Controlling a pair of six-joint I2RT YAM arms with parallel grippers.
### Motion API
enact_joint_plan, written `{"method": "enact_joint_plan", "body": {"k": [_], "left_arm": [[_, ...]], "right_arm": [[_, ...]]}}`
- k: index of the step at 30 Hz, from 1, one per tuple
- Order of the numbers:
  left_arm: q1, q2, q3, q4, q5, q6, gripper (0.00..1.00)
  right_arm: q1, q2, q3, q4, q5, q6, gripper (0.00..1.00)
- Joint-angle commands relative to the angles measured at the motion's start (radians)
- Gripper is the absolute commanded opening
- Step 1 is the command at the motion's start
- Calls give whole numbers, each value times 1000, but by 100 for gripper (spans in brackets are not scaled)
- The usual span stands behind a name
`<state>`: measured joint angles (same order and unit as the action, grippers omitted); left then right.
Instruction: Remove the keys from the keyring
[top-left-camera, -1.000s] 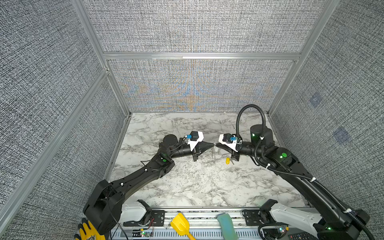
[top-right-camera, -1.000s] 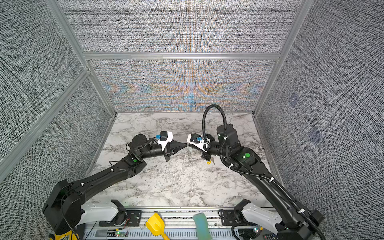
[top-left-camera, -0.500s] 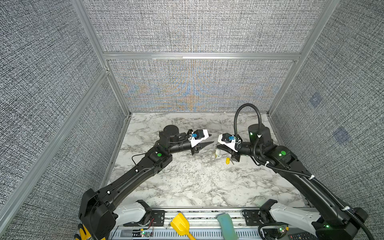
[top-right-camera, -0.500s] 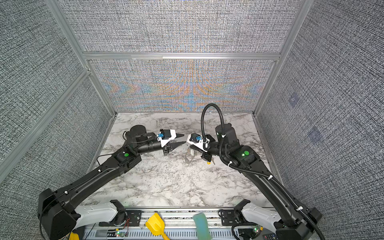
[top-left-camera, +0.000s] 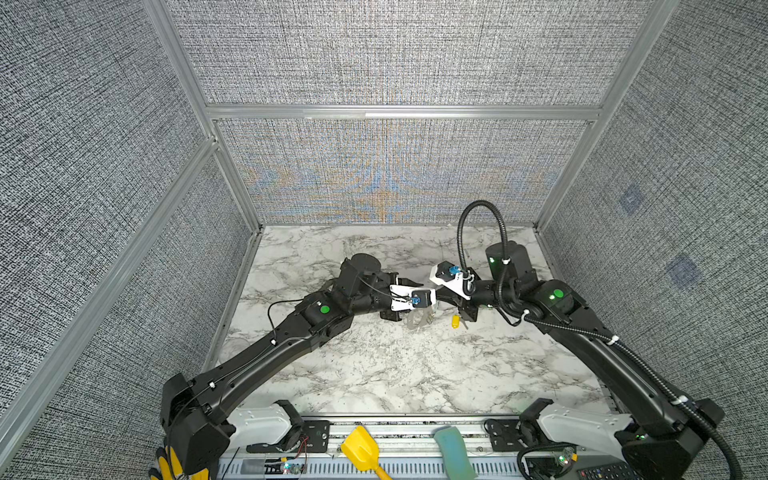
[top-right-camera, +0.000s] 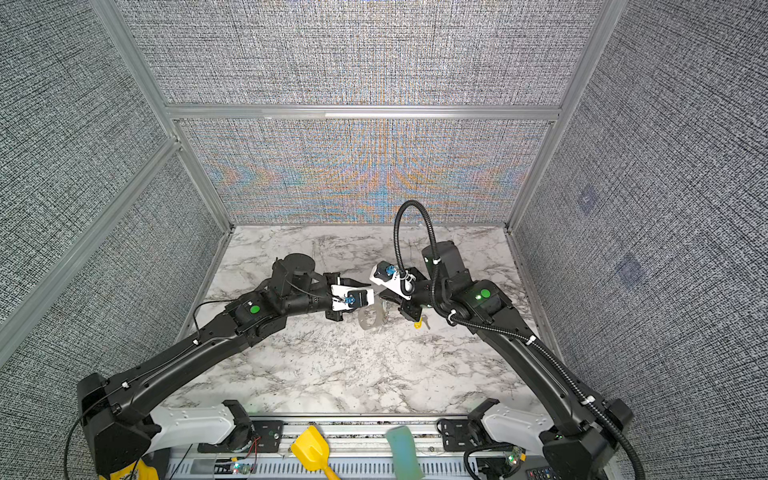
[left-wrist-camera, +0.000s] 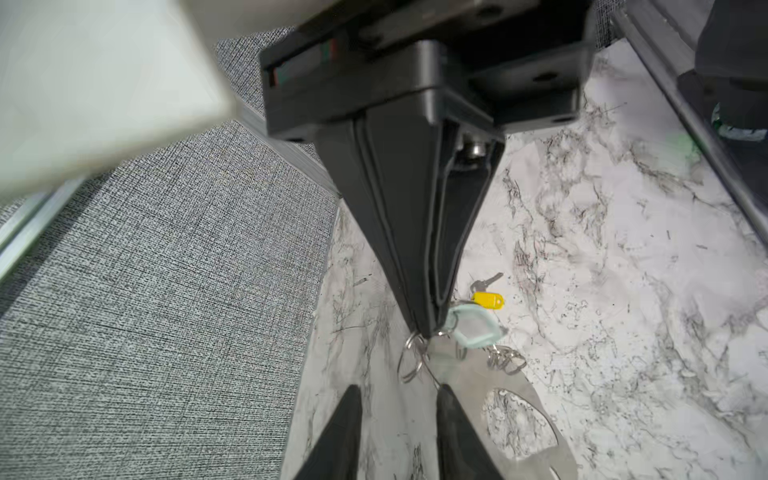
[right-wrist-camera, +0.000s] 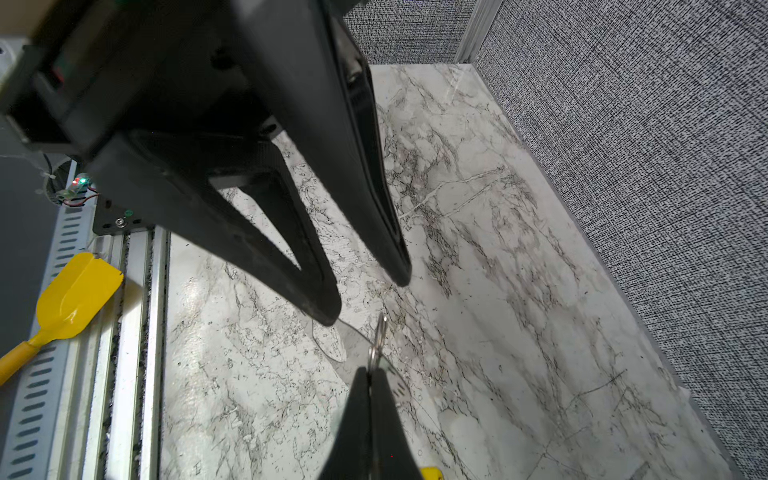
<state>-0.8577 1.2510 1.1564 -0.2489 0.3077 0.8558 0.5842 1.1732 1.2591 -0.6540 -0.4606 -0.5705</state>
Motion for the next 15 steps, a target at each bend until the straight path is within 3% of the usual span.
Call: {"method": "enact_joint_plan", "body": {"k": [1, 15], "left_arm": [[-19, 11, 14, -24, -76, 61, 32], [-81, 68, 57, -53, -150, 114, 20]], "right_arm": [[2, 2, 2, -15, -18, 12, 0], [5, 10, -4, -25, -19, 11, 0]]}}
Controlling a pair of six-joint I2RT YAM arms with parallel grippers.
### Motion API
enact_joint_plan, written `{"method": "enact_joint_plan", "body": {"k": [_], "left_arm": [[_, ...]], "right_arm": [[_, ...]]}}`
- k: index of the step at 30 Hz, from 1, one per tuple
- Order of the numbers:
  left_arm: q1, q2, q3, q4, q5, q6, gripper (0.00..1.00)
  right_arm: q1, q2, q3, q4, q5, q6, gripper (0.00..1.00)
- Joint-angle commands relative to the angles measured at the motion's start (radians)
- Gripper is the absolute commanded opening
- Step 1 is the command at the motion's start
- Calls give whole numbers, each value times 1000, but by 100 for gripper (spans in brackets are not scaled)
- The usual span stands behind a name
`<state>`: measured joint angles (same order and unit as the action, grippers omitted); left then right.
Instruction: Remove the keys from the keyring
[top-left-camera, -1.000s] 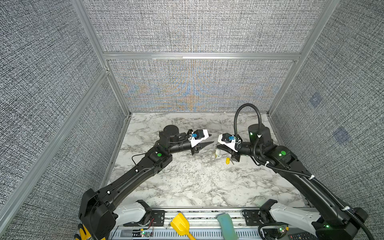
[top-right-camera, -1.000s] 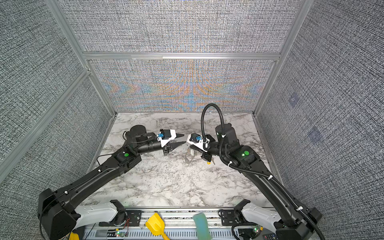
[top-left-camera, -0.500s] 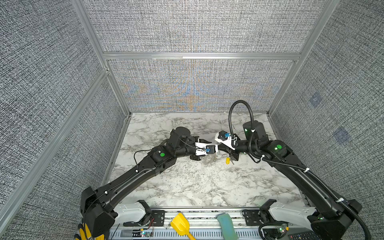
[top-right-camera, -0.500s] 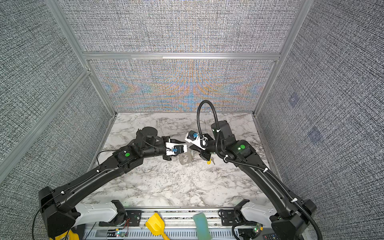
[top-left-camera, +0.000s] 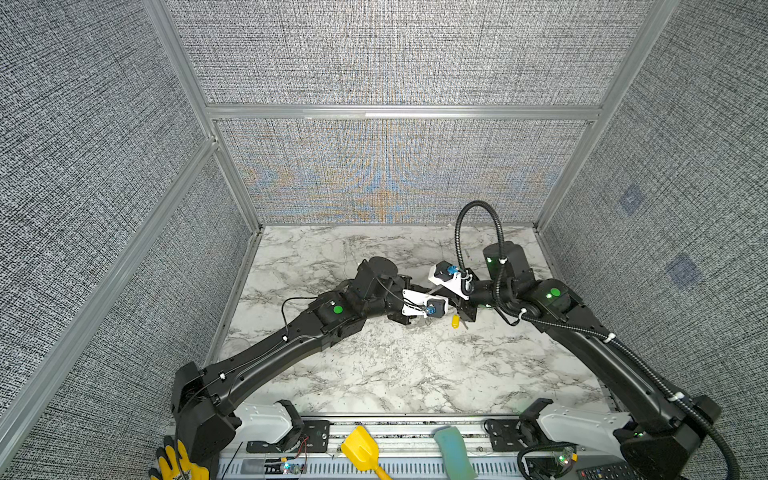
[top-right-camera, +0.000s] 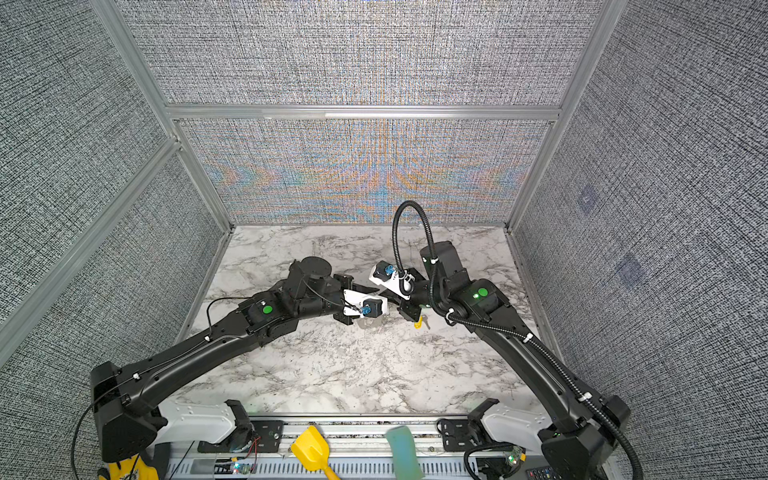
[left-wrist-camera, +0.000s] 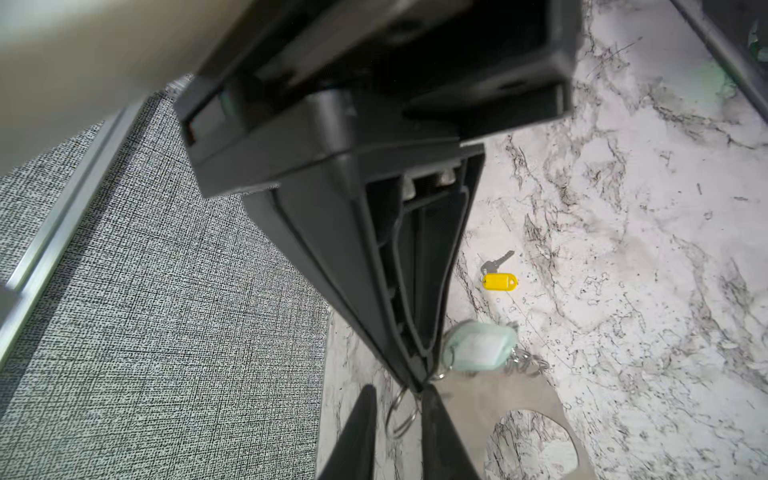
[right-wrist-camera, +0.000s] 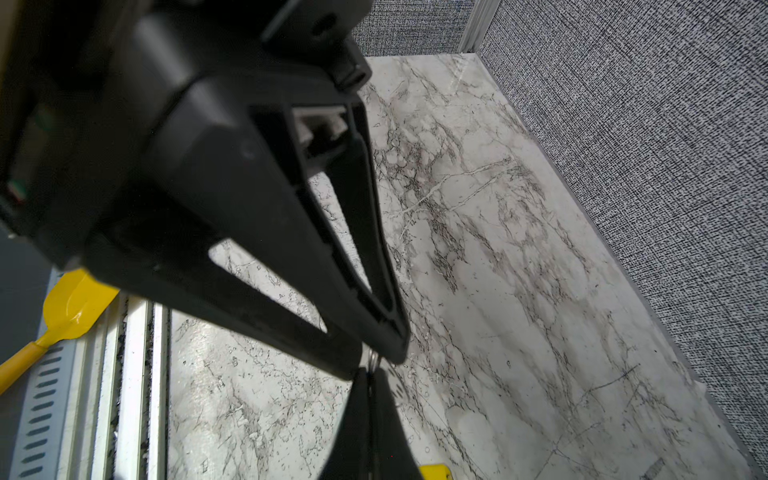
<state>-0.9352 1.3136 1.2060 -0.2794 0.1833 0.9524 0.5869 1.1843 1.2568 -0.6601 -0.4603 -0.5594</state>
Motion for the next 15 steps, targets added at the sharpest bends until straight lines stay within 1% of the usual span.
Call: {"method": "enact_joint_plan", "body": {"k": [1, 3, 6, 10, 15], "left_arm": [[-5, 7, 9, -25, -30, 20, 20], [-9, 12, 12, -31, -35, 23, 19], [-11, 18, 18, -41, -45, 32, 14], [-14, 22, 25, -40, -44, 29, 12], [-16, 31, 33, -35, -36, 18, 5]], "right_arm": [[2, -1, -2, -20, -20, 0, 0], [3, -3, -1, -21, -20, -3, 0], [4, -3, -4, -27, -20, -9, 0], [5, -2, -2, -30, -22, -15, 0], [6, -2, 0, -27, -26, -22, 0]]}}
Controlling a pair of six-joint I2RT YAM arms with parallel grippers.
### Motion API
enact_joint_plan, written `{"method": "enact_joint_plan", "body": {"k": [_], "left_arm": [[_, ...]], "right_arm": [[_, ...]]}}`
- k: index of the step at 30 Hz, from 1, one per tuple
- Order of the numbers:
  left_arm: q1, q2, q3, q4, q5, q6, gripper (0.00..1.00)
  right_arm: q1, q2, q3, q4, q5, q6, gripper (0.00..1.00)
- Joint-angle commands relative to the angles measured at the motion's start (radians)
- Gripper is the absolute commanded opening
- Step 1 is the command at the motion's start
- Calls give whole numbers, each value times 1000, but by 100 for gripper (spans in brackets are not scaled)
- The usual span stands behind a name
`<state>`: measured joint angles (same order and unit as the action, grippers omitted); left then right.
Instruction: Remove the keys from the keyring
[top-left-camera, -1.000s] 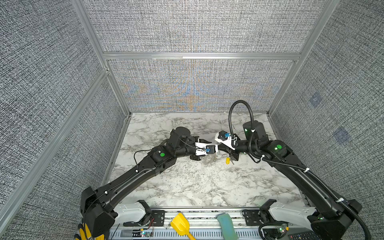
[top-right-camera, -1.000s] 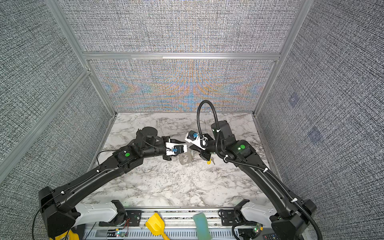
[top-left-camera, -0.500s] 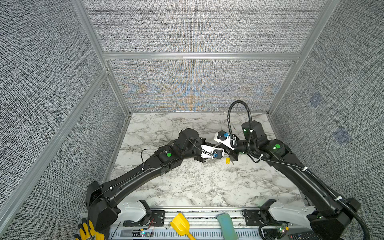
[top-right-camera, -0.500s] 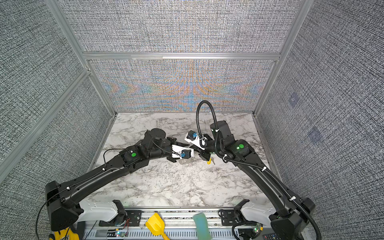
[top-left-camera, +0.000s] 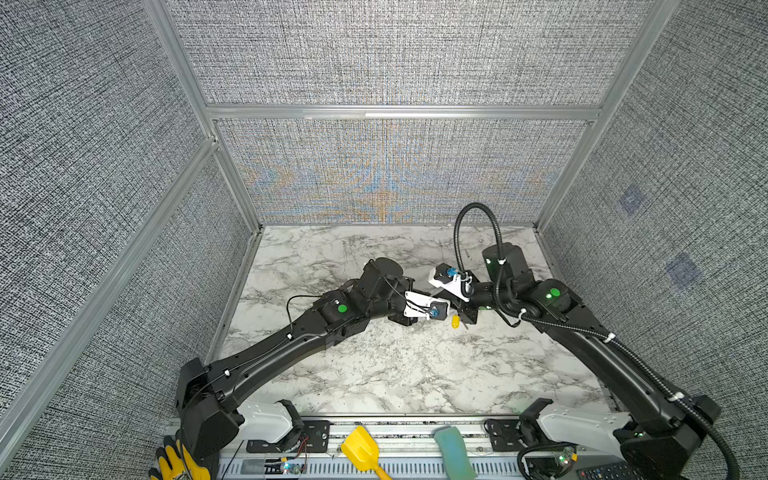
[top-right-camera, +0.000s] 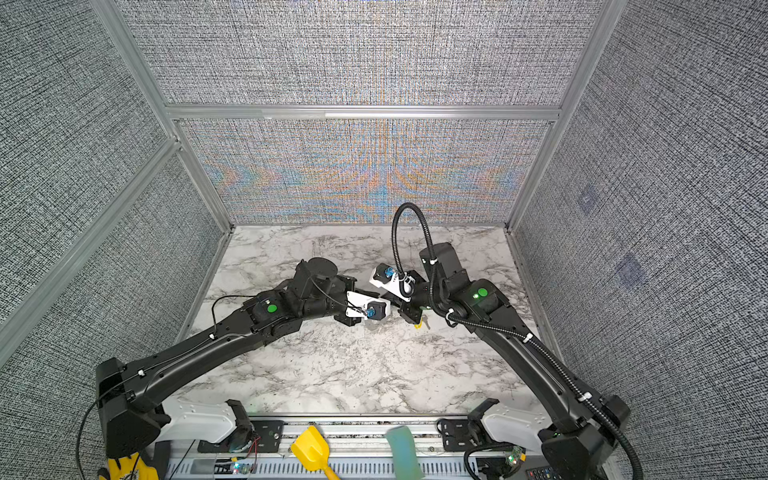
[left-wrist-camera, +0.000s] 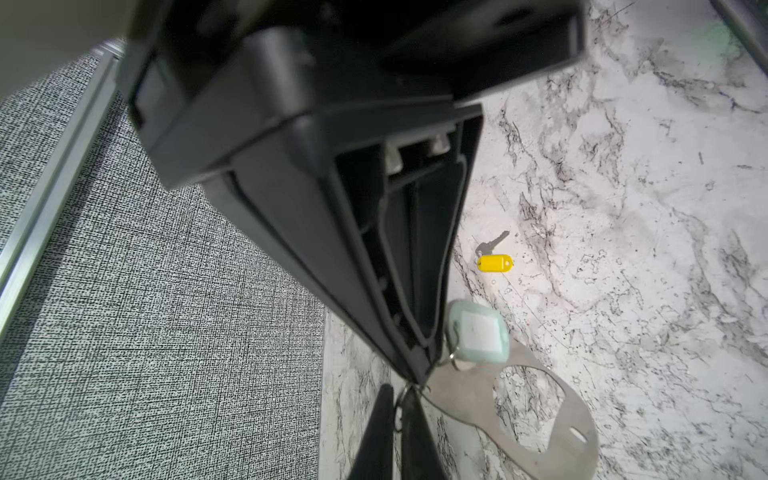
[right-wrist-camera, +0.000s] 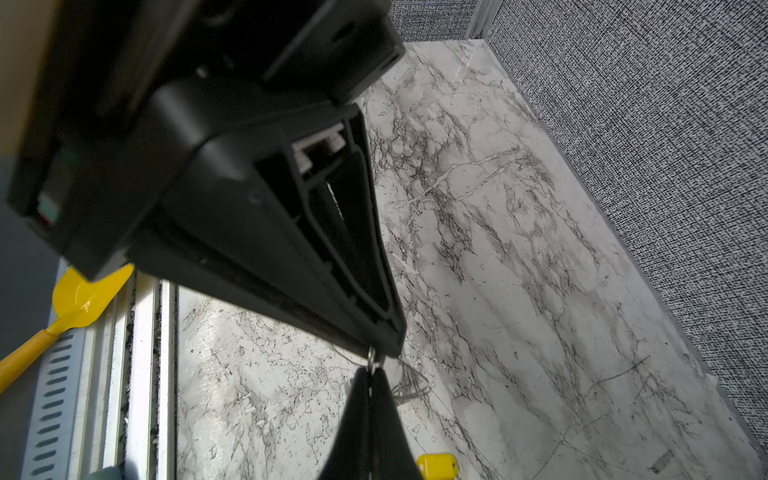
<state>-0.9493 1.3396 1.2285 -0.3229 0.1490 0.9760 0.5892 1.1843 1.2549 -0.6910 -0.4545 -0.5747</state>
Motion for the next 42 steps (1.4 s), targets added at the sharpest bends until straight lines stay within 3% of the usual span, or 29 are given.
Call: {"method": "enact_joint_plan", "body": {"k": [1, 3, 8, 14, 22, 33, 42], "left_arm": [[-2, 7, 12, 10, 0, -12, 3], [-2, 7, 14, 13, 2, -31, 0], [4, 4, 17, 19, 23, -105, 0], [48, -45, -34, 108, 145, -215, 0], [92, -82, -88, 215, 263, -330, 0], [98, -92, -127, 293, 256, -407, 0], [104, -92, -155, 343, 249, -461, 0]], "right_arm": [[4, -3, 1, 7, -30, -6, 0], [4, -7, -1, 14, -20, -8, 2], [2, -64, -43, 59, 76, 3, 28], [0, -200, -187, 217, 158, 48, 39], [-1, -230, -243, 302, 140, 98, 40], [0, -212, -257, 386, 80, 159, 41], [1, -211, -277, 437, 123, 199, 41]]}}
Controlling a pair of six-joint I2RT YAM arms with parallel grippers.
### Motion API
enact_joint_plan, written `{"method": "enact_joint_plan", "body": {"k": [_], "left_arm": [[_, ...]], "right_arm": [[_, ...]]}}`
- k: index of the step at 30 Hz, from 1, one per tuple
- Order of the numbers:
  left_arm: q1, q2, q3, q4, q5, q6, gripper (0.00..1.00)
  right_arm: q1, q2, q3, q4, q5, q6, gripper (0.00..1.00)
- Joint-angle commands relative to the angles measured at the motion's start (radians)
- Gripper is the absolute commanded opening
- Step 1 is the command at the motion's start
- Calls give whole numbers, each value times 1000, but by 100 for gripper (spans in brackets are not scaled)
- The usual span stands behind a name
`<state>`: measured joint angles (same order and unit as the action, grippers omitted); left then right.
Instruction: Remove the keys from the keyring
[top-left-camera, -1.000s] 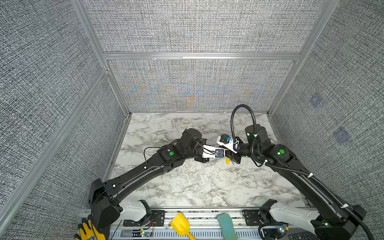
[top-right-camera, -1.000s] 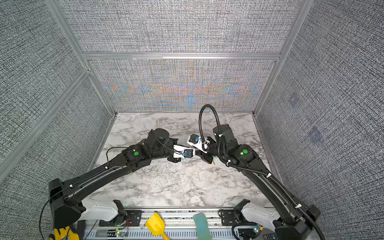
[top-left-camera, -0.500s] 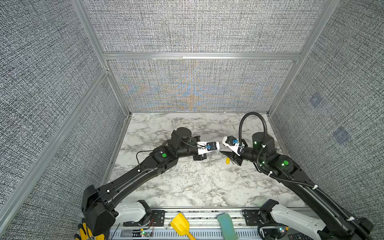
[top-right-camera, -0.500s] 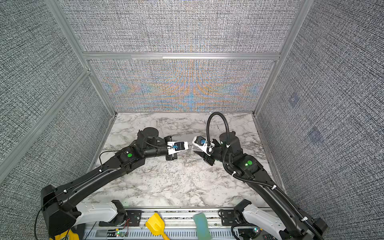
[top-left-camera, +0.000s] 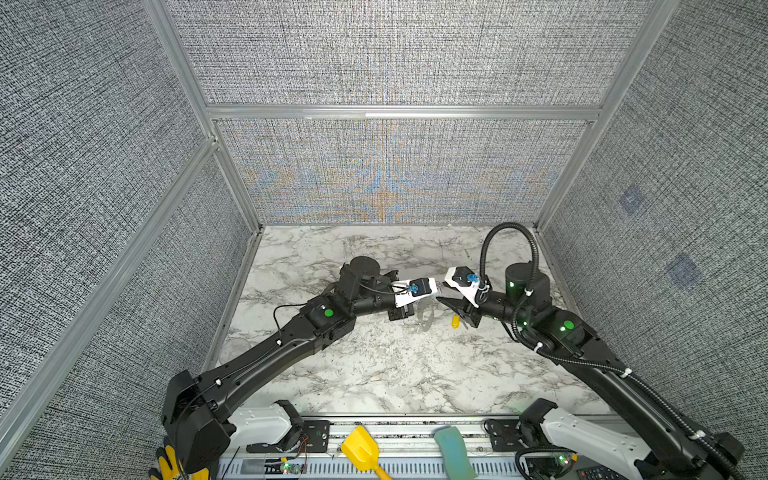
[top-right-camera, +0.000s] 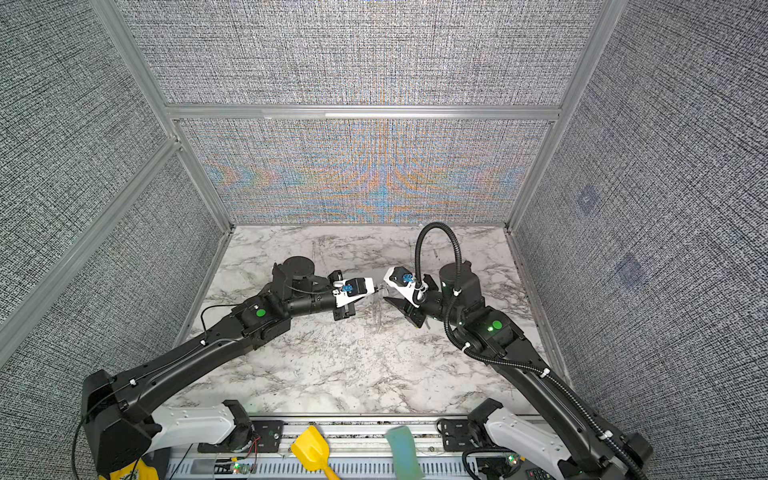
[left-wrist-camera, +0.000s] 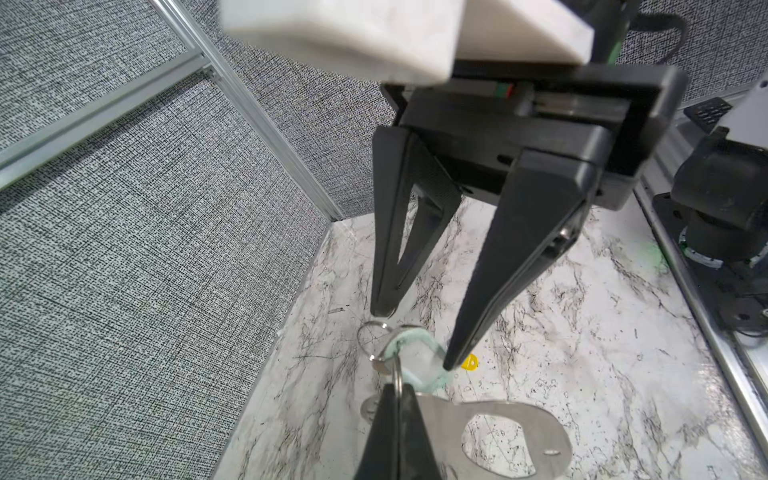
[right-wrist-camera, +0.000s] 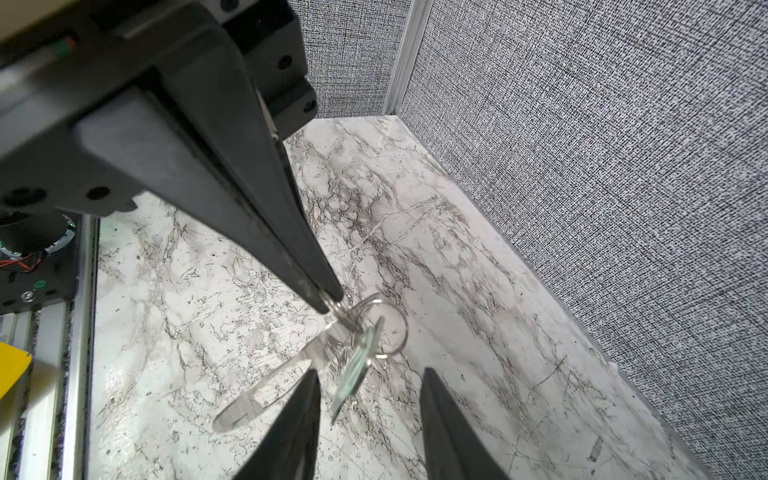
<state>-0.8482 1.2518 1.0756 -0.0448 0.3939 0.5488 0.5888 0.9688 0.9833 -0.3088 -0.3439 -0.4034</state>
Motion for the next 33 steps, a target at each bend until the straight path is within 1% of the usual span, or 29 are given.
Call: {"method": "enact_joint_plan", "body": {"k": [1, 6, 9, 15, 17, 18, 21, 27, 33], "left_arm": [[3, -5, -3, 69, 2, -37, 0], [3, -4, -5, 79, 2, -46, 0], [5, -3, -6, 78, 4, -50, 0], [8, -9, -23, 114, -3, -68, 0], [16, -12, -29, 133, 4, -89, 0], [22, -14, -35, 147, 11, -100, 0], [40, -21, -50, 193, 28, -146, 0], [87, -34, -97, 314, 102, -258, 0], [92, -13, -120, 398, 154, -332, 0]], "right_arm": [[1, 11, -8, 67, 13, 35, 41], [3, 24, -19, 103, 14, 41, 35], [4, 24, -26, 122, 13, 48, 29], [4, 22, -31, 111, 17, 38, 12], [5, 22, -29, 93, 27, 26, 6], [5, 20, -28, 84, 32, 19, 4], [5, 12, -26, 69, 49, 1, 0], [5, 14, -22, 25, 81, -44, 0], [18, 49, -15, 22, 72, -63, 0]]}}
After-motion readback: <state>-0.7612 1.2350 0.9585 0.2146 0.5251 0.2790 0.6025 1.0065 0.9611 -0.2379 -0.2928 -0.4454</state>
